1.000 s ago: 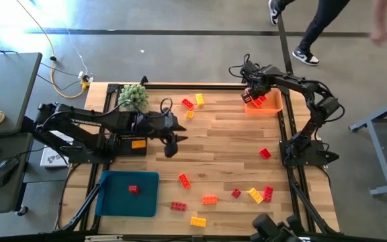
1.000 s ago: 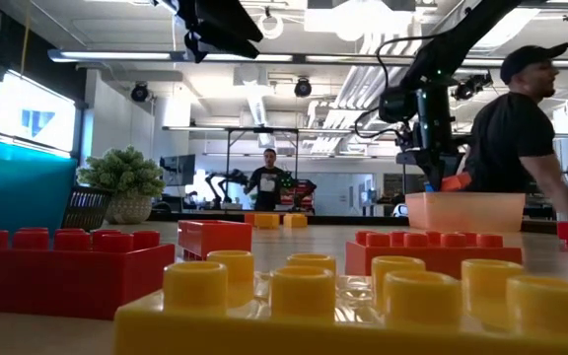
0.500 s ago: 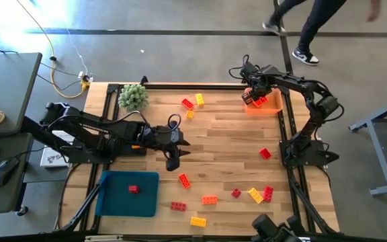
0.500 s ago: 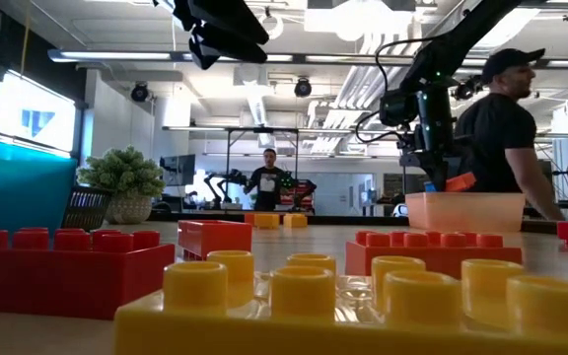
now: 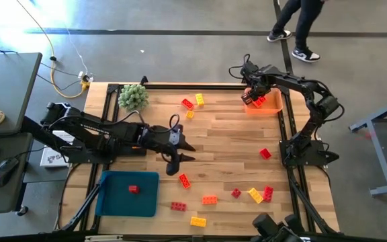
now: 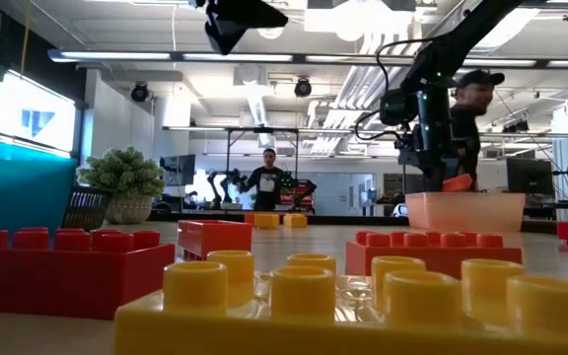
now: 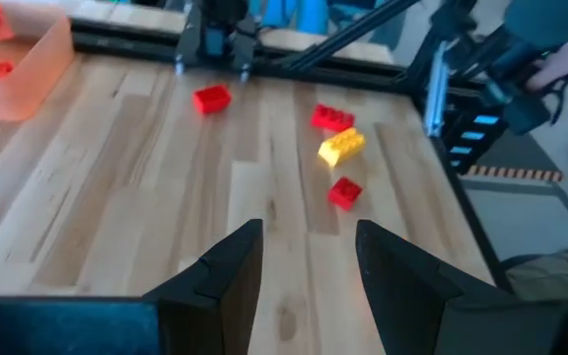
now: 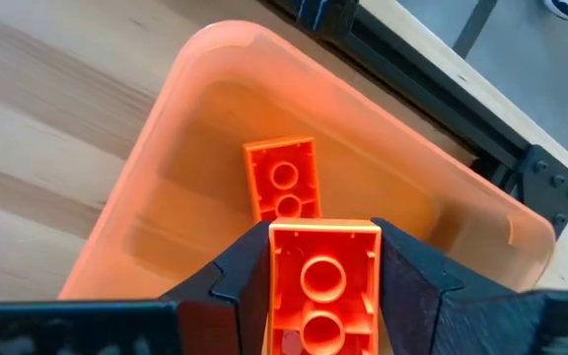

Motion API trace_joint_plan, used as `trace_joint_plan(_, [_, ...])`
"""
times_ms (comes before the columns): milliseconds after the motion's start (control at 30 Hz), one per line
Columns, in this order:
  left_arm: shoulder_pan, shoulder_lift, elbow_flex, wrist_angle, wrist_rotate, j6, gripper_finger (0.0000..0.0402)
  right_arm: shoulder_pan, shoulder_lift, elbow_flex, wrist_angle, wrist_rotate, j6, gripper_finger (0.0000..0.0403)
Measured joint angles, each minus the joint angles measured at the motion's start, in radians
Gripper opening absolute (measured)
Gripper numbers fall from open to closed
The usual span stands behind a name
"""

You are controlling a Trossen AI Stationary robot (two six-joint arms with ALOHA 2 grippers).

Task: Sort & place blocks by color
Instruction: Put the orange game piece into the orange bin, then put the yellow game piece into the black bin

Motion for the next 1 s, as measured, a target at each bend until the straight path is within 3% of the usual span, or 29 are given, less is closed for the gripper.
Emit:
trace_joint_plan(133, [-0.016, 0.000, 0.000, 0.019, -0.005, 0.003, 0.0154, 0.000, 0.000, 0.000, -0.005, 0.001, -0.003, 0.0144])
trace_joint_plan(467, [-0.081, 0.000, 0.000, 0.025, -0.006, 0.055, 0.0156, 0.001, 0.000, 0.000, -0.008, 0.003, 0.007, 0.0230])
trace_joint_plan(833, [-0.119, 0.000, 0.000, 0.093, -0.016, 0.082, 0.0222, 0.019, -0.091, 0.000, -0.047, -0.012, 0.076, 0.0236])
trace_joint_plan(1000, [-0.144, 0.002, 0.000, 0.110, -0.026, 0.071, 0.0230, 0.071, -0.169, 0.000, -0.078, -0.023, 0.128, 0.0236])
